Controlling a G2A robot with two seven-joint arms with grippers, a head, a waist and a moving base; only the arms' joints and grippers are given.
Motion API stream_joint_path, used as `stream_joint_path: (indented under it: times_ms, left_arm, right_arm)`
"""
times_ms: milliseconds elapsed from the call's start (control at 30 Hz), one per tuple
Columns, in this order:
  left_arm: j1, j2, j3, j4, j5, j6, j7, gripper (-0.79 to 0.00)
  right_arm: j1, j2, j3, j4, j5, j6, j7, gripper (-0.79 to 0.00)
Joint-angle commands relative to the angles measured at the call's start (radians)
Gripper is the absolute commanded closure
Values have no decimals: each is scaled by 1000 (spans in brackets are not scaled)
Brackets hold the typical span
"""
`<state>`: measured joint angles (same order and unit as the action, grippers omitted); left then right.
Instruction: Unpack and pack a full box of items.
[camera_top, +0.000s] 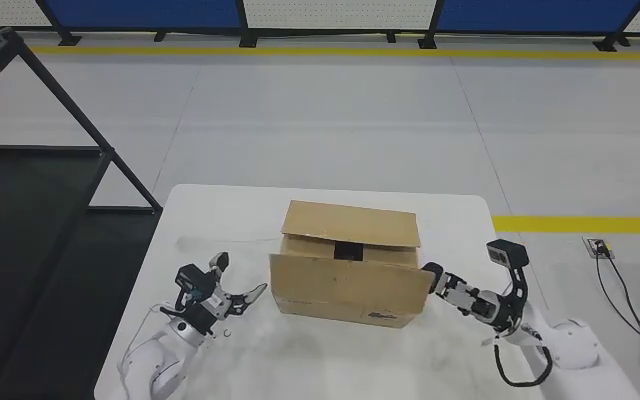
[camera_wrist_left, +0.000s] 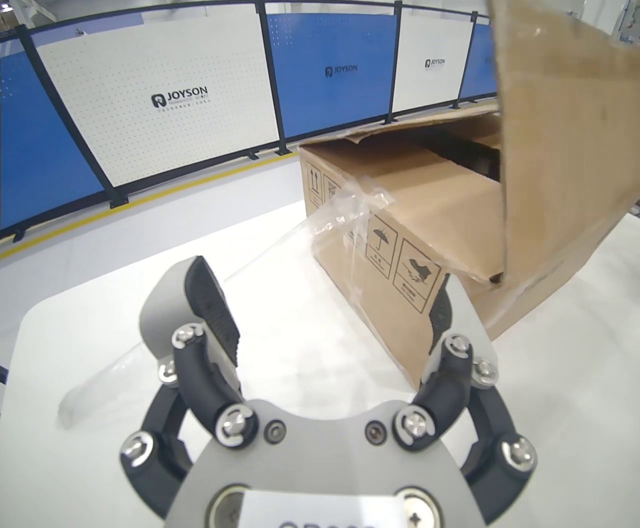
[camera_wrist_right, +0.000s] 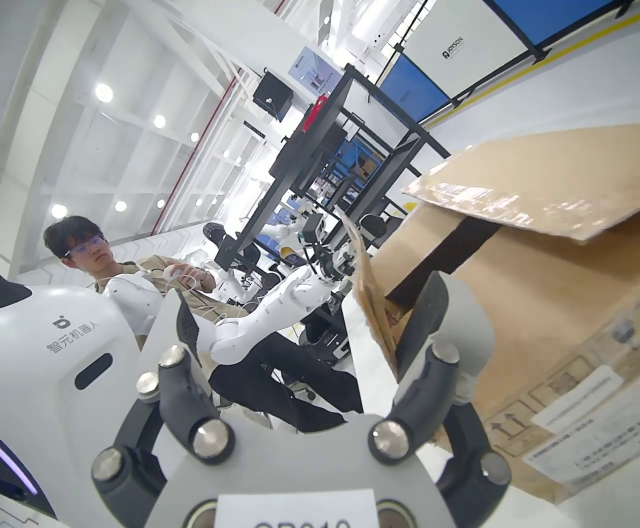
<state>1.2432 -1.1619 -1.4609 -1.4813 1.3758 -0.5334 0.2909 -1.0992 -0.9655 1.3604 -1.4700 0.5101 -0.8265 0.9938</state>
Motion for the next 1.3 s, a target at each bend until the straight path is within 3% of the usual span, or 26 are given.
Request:
stream_joint_path:
  times_ms: [0,367,667,1000,1267]
  left_arm:
    - [1,1,-1,-4,-10,-13,3,-785]
    - [21,15,-17,-71,3,-119,26,-785]
    - [58,37,-35,-123,99,-253,4,-785]
    - [48,40,5,-99,135,-215,-30,-785]
    - [47,40,6,-97,130,-207,-26,-785]
  right_arm:
    - [-38,10,12,-48,-21,-11,-11,-785]
    - [-217,78,56,-211,-183,-56,-56,-785]
    - [-226,108,6,-171,-284,-48,-49,-785]
    - [-173,101,-43,-151,-142,-35,-67,-785]
    - [-173,101,-41,-152,-136,-33,-68,-785]
